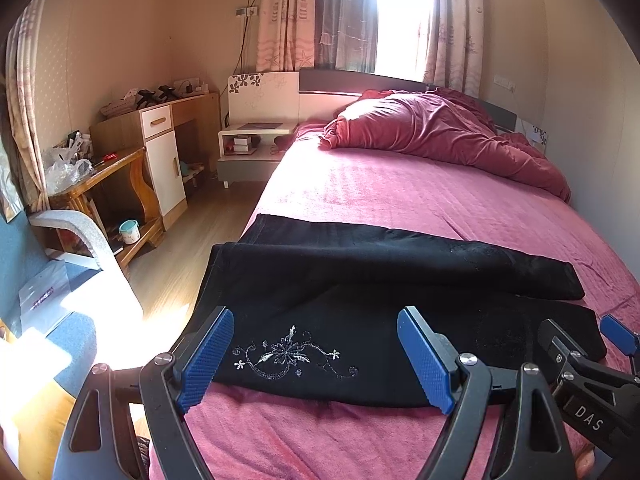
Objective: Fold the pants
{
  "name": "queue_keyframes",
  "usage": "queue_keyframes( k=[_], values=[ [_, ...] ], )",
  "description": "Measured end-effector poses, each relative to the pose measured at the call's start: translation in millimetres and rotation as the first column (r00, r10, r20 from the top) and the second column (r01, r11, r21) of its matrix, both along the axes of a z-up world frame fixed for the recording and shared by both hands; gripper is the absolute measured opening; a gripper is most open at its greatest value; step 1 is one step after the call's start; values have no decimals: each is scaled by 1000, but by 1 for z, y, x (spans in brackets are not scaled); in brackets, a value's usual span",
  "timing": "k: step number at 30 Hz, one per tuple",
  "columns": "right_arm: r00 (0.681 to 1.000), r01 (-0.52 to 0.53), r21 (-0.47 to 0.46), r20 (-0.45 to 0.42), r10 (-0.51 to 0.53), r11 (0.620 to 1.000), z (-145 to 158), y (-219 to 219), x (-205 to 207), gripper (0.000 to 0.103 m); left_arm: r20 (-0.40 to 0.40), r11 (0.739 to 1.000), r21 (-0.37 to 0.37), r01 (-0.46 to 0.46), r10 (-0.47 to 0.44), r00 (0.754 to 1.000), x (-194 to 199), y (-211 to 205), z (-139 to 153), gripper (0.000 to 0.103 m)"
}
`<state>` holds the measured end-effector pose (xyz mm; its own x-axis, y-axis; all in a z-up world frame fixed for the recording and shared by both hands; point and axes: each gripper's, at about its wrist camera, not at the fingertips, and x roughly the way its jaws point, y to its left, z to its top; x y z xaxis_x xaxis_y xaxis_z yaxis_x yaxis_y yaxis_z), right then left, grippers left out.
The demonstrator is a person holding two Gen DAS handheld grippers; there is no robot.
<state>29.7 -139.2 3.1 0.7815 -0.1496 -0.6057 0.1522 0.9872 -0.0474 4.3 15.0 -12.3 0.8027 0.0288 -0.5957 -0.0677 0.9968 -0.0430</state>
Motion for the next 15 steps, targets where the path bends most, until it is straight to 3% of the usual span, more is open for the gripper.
queue_keyframes(
  k=[15],
  values=[
    [1000, 6, 7, -17, -6, 1000, -8, -4, -1, 103, -12, 1000, 2, 6, -6, 1000, 1, -2, -1, 86]
  ],
)
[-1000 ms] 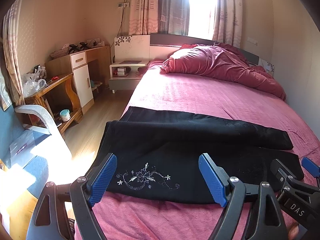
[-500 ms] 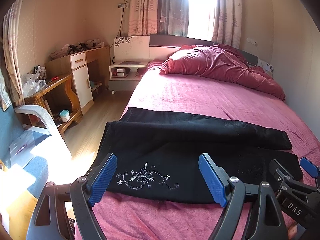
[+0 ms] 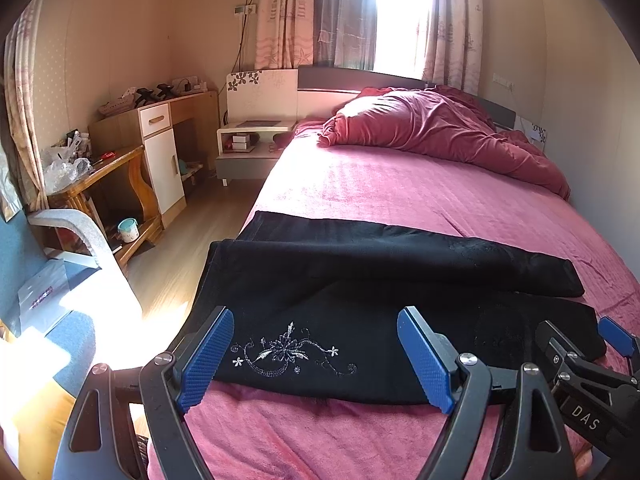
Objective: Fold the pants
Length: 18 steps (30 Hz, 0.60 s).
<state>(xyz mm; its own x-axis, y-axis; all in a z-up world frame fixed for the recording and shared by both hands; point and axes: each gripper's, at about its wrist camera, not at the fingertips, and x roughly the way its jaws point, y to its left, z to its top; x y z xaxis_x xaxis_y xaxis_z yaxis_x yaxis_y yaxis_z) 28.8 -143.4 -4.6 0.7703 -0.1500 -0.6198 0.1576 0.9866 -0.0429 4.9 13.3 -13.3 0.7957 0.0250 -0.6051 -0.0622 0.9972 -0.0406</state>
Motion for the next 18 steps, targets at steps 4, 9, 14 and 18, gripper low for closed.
queue_keyframes(
  k=[4, 9, 14, 18],
  values=[
    [1000, 0, 60, -13, 1, 998, -7, -10, 1, 103, -19, 1000, -21, 16, -17, 1000, 4, 2, -6, 86],
    [999, 0, 164, -52, 9, 987, -26, -36, 1, 103, -70, 990, -124, 68, -77, 995, 14, 13, -23, 86],
    [989, 48, 262, -146, -10, 964, -56, -77, 0, 103, -177, 975, -212, 63, -102, 979, 33, 25, -50, 85],
    [971, 177, 389, -217, -97, 904, -81, -136, -6, 103, -247, 904, -428, -6, -110, 963, 52, 55, -78, 86]
  ],
)
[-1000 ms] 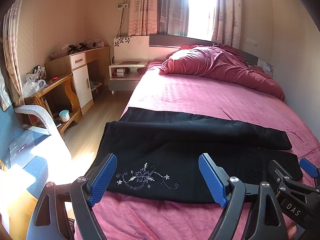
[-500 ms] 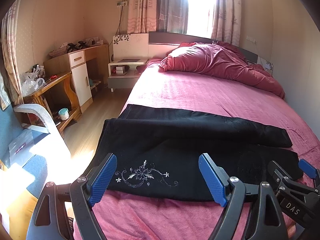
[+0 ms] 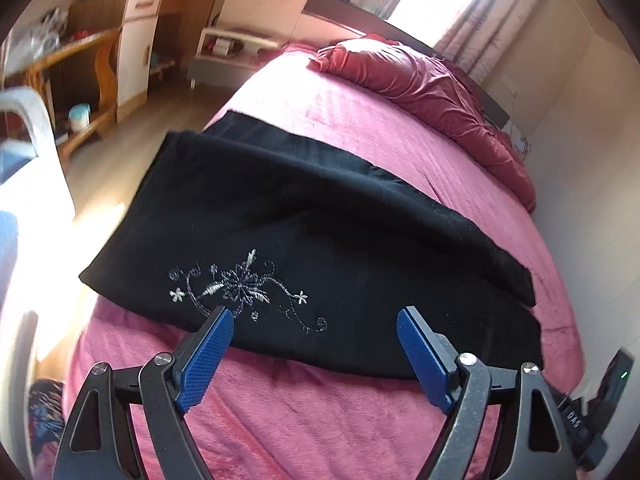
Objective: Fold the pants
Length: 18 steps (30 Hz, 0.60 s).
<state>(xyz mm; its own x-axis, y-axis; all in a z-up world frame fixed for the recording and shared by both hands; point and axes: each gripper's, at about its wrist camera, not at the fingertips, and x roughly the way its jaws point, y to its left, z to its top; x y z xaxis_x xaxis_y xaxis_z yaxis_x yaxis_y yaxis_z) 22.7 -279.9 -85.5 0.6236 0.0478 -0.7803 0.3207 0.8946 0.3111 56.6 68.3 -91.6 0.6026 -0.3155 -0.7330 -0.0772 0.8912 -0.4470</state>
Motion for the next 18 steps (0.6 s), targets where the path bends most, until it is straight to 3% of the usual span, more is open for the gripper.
queue_keyframes(
  k=[2, 5, 7, 9, 13, 15, 18],
  values=[
    [996, 83, 51, -35, -81, 995, -11, -33, -3, 99, -74, 990, -128, -57, 47, 996, 10, 18, -17, 87],
    [976, 214, 84, -57, -209, 973, -24, -84, -9, 90, -111, 972, -186, -146, 127, 986, 17, 43, -31, 90],
    [952, 302, 104, -78, -295, 948, -33, -117, -11, 87, -122, 960, -191, -205, 184, 975, 18, 60, -34, 103],
    [929, 368, 141, -94, -357, 919, -42, -146, -11, 79, -108, 958, -167, -233, 218, 970, 18, 73, -36, 103],
    [893, 449, 169, -125, -433, 877, -63, -186, -6, 71, -158, 958, -113, -262, 243, 957, 15, 99, -53, 103],
    [881, 472, 196, -139, -452, 860, -72, -200, -1, 69, -210, 954, -105, -280, 254, 944, 12, 114, -65, 101],
    [869, 495, 220, -133, -477, 840, -80, -214, 5, 67, -269, 943, -92, -320, 286, 920, 7, 132, -83, 76]
  ],
)
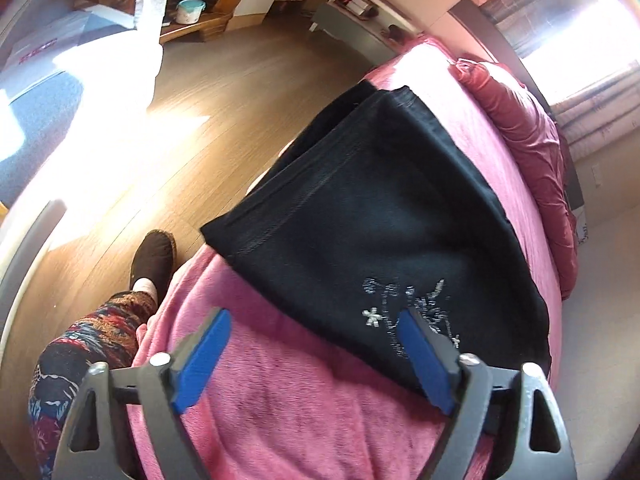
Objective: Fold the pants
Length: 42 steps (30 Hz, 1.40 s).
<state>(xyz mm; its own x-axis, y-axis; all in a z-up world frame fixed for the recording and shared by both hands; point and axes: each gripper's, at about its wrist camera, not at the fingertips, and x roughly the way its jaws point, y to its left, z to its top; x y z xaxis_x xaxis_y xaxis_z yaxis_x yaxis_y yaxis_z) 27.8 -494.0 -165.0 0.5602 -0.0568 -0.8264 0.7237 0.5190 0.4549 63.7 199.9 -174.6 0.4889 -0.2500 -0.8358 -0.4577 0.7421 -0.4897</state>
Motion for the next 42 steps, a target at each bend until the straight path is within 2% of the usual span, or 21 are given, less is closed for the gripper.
queue_keyframes(
  k=[2, 4, 6, 8, 9, 10, 12, 14, 19, 24, 32, 34, 37, 39, 40, 42],
  values=[
    [1000, 2, -9, 4, -2, 1000, 0, -4, 7, 67, -21, 1000, -19, -21, 21, 1000, 1, 7, -11, 75],
    [1000, 2, -13, 7, -2, 1000, 0, -9, 18, 67, -28, 998, -49, -49, 48, 998, 4, 13, -17, 70],
    [1000, -2, -25, 2, 2, 1000, -3, -16, 22, 57, -16, 997, -36, -69, 68, 998, 10, 14, -18, 70],
    [1000, 4, -32, -8, -4, 999, -3, -21, 25, 47, -12, 996, -42, -82, 82, 997, 18, 16, -19, 65],
    [1000, 6, -28, -8, -6, 1000, -2, -23, 27, 40, -8, 997, -31, -77, 77, 997, 22, 15, -17, 53],
    [1000, 9, -23, -8, -9, 1000, -2, -26, 31, 36, -3, 998, -12, -62, 62, 998, 25, 14, -14, 33],
    [1000, 7, -14, -2, -7, 1000, 1, -31, 33, 19, 6, 999, -7, -39, 39, 999, 30, 13, -11, 11],
    [1000, -8, -31, -6, 8, 999, 8, -32, 35, 15, 17, 999, 16, -32, 32, 999, 27, 14, -4, 8],
    [998, -63, -117, -3, 64, 991, 33, -30, 31, 14, 53, 1000, 7, -13, 12, 999, 2, 19, 16, 7],
    [998, -65, -150, -36, 60, 986, 37, -34, 10, 14, 52, 1000, 18, 18, -19, 998, -27, 21, 31, 7],
    [993, -36, -136, -116, 21, 990, 16, -41, -30, 14, -66, 994, 62, 86, -82, 994, -63, 12, 12, 7],
    [992, -50, -132, -119, 34, 990, 13, -42, -32, 16, -100, 992, 75, 101, -93, 991, -64, 11, 8, 12],
    [994, -42, -133, -106, 27, 990, 21, -45, -35, 33, -113, 990, 109, 86, -74, 991, -64, 15, 19, 25],
    [993, -37, -175, -116, 17, 984, 30, -45, -40, 57, -99, 988, 140, 69, -55, 993, -65, 25, 32, 25],
    [993, -32, -204, -121, 7, 978, 36, -43, -44, 60, -82, 984, 165, 59, -46, 996, -64, 28, 44, 25],
    [991, -32, -283, -133, -6, 959, 50, -35, -48, 61, -35, 976, 212, 48, -41, 999, -58, 36, 62, 25]
  ],
)
